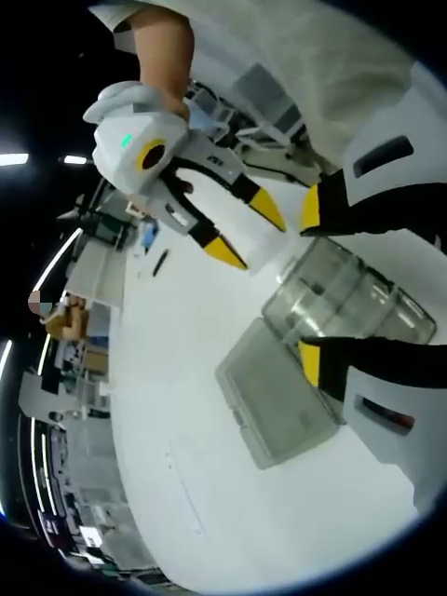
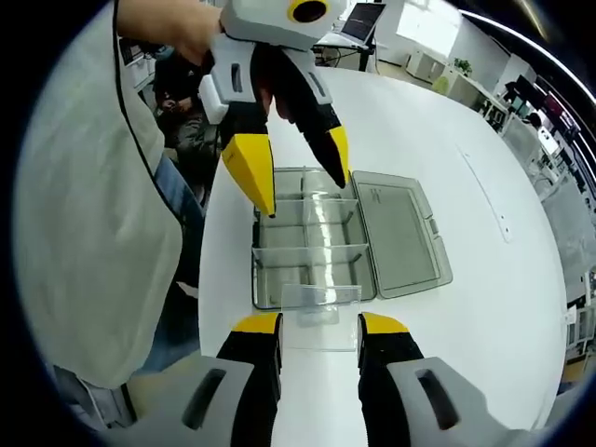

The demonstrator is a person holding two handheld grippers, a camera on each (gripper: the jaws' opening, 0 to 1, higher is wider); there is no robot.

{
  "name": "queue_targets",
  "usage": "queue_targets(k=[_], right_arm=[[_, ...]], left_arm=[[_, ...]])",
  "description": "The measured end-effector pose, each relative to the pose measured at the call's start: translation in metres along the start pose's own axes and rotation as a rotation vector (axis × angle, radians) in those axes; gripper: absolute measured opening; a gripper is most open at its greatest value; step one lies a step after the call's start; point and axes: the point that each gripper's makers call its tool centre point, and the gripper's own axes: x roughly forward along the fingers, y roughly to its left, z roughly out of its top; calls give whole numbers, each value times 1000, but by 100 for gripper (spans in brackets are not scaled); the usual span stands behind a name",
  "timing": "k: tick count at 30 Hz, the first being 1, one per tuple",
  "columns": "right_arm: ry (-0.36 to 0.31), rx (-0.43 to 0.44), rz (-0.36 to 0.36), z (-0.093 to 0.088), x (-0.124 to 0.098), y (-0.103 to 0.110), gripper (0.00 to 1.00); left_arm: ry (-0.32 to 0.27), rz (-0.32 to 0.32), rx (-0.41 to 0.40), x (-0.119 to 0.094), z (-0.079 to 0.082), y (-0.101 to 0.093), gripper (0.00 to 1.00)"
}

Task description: Insert the divider into the dual guide fixture by aligning both edges with the guide slots and pushing it downward to the bottom, including one-sided entry, uneven engagement, binding, and posture correction.

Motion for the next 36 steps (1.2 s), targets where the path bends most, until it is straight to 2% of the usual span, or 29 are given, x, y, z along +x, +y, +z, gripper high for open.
queue_targets(k=[15, 36], right_arm=[[-45, -29, -2, 17, -5, 6, 27], [-93, -105, -20, 41, -8, 7, 27]], left_arm=[[4, -38, -112, 3, 0, -12, 28], [26, -65, -231, 3, -4, -17, 15]])
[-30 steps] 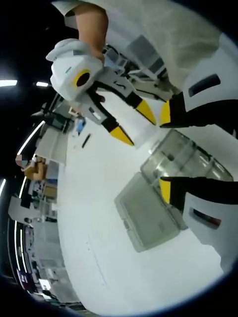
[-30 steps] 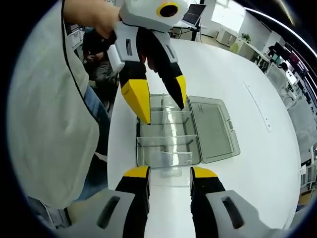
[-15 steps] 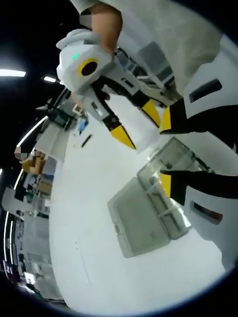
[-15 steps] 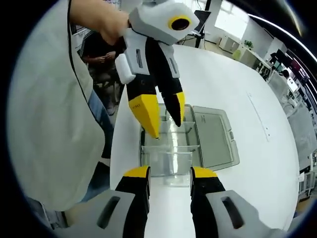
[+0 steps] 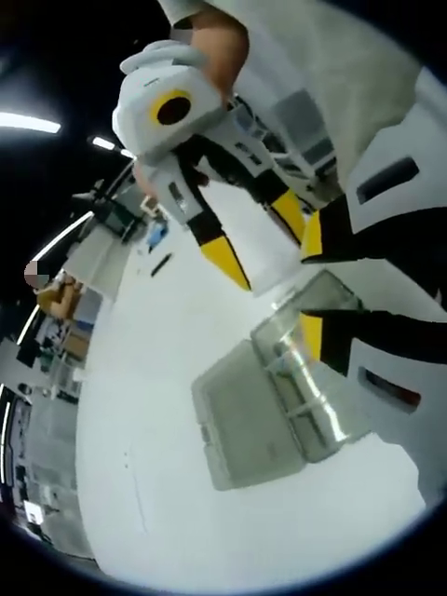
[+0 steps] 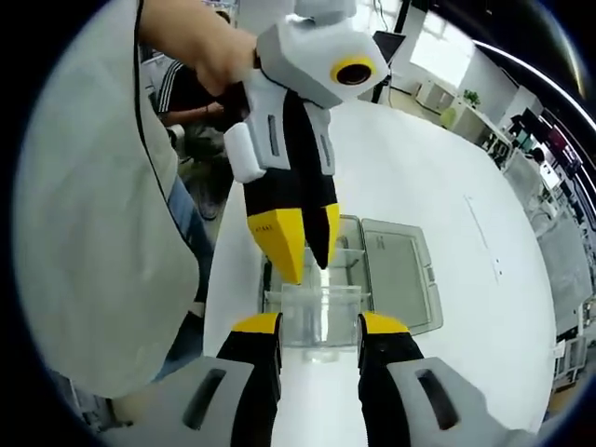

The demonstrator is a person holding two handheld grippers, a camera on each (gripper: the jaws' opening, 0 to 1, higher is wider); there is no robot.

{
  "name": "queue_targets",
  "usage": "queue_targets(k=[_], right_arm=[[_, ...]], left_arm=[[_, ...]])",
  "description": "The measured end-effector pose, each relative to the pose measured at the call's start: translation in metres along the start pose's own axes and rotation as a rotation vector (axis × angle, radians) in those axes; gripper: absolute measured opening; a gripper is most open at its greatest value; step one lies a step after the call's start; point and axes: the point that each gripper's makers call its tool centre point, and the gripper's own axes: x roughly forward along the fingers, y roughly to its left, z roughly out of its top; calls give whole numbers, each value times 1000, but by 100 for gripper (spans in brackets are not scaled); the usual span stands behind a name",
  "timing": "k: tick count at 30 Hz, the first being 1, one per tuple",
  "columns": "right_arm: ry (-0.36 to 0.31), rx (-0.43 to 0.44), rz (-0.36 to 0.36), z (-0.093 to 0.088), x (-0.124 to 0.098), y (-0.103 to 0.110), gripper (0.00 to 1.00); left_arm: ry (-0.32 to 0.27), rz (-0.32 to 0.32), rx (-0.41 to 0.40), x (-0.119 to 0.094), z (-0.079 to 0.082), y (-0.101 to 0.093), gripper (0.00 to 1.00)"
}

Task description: Insert the divider into the dual guide fixture by aligning both edges with the guide slots and pushing it downward to the bottom, including one-sided entry, uneven engagement, binding, and posture correction.

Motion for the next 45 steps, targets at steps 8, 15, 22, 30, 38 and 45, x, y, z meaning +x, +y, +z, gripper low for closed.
queue_targets(k=[8, 15, 22, 30, 38, 45], right_arm=[[-6, -10, -6, 2, 1, 0, 27], [-9, -13, -12, 5, 2, -1, 27], [-19, -15, -20, 11, 3, -2, 27], [-27, -14, -26, 15, 4, -2, 27], [-26, -23, -35, 17, 5, -1, 27], [-27, -28, -41, 18, 5, -1, 27]], left_arm=[[-6, -27, -59, -1, 0, -3, 9], [-2, -38, -81, -1, -1, -5, 9], [3, -52, -108, 0, -1, -7, 7], [3, -66, -154, 2, 0, -8, 2], [5, -75, -209, 2, -1, -6, 1], [14, -85, -270, 2, -3, -6, 0]])
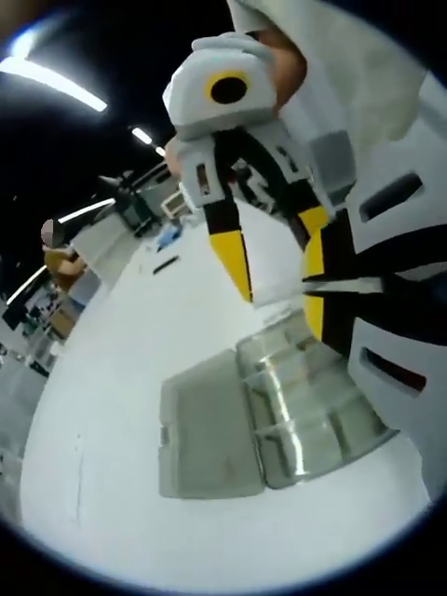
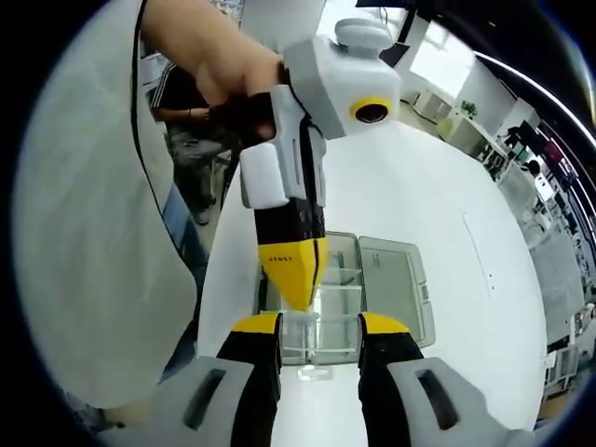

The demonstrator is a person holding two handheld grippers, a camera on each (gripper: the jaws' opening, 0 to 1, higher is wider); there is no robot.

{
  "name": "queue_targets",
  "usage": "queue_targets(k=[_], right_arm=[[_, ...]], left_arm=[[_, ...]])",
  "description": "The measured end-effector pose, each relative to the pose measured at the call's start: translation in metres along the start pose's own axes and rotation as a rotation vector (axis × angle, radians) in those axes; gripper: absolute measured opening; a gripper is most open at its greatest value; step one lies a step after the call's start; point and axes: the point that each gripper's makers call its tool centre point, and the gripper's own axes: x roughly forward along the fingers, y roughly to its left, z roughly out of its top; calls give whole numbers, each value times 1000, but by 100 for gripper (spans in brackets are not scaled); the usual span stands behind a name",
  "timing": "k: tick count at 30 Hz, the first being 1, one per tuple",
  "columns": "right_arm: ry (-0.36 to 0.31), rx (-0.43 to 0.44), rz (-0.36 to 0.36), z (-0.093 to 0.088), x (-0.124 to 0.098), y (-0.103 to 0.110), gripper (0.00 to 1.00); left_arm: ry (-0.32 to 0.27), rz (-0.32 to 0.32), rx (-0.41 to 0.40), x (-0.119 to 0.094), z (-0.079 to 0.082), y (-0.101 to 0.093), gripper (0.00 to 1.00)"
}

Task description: Insert the divider into the dual guide fixture by aligning both edges with the guide slots and pushing it downward to the bottom, including one-sided entry, uneven engagement, binding, and posture correction.

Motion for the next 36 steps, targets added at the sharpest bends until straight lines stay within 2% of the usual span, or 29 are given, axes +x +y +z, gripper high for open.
queue_targets(k=[11, 16, 19, 20, 22, 29, 36], right_arm=[[-1, -12, -3, 2, 1, 4, 27], [6, -48, -3, 3, 0, 4, 28], [16, -42, -5, 3, 0, 4, 30], [21, -43, -1, 2, 0, 4, 28], [17, -48, 2, 3, -1, 3, 24], [9, -25, 3, 4, -4, 0, 21], [7, 19, 25, -3, -7, -2, 17]], left_arm=[[19, -19, -75, -2, -4, -1, 0], [21, -23, -89, -2, -5, -2, 0], [22, -29, -92, -3, -5, -2, 0], [14, -26, -66, -3, -3, -1, 0], [30, -28, -65, -4, -7, -3, 0], [15, -25, -66, -7, -8, 0, 0], [-1, -10, -22, -11, -9, 6, 0]])
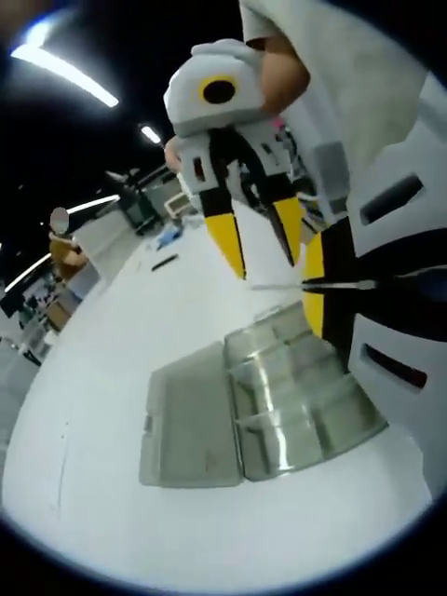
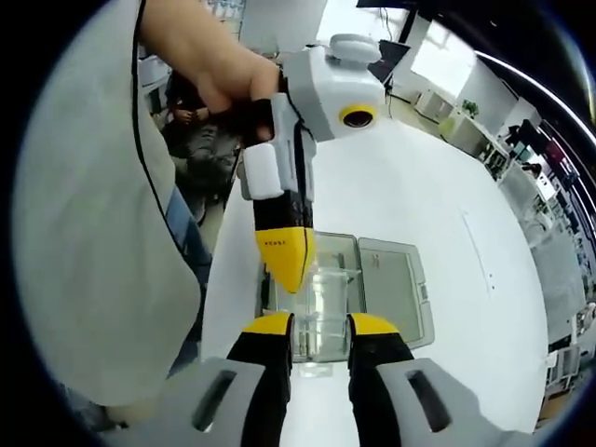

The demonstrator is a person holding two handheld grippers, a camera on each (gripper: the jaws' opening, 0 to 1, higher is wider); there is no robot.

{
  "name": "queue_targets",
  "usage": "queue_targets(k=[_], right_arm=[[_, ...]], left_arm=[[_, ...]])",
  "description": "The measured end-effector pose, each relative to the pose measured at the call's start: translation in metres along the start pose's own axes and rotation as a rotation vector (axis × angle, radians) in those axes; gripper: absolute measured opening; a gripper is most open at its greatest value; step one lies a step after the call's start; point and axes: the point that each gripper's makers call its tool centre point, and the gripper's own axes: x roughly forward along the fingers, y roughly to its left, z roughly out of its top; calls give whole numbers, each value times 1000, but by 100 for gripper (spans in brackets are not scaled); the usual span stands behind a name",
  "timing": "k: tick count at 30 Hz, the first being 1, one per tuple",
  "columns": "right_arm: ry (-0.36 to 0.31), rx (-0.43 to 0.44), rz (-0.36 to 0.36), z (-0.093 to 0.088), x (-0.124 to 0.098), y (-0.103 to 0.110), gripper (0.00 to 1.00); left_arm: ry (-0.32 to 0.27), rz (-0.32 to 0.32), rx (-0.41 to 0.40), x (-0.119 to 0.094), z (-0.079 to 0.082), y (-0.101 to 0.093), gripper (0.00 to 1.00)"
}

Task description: Insert the divider into the dual guide fixture by aligning both edges with the guide slots and pushing it downward to the bottom, including one-sided entry, uneven engagement, binding, and posture correction.

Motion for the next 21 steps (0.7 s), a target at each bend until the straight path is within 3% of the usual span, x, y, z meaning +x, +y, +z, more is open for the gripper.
queue_targets(k=[21], right_arm=[[-16, 85, 62, -3, -12, -10, 16]], left_arm=[[-10, -3, 216, 0, -6, -5, 0]])
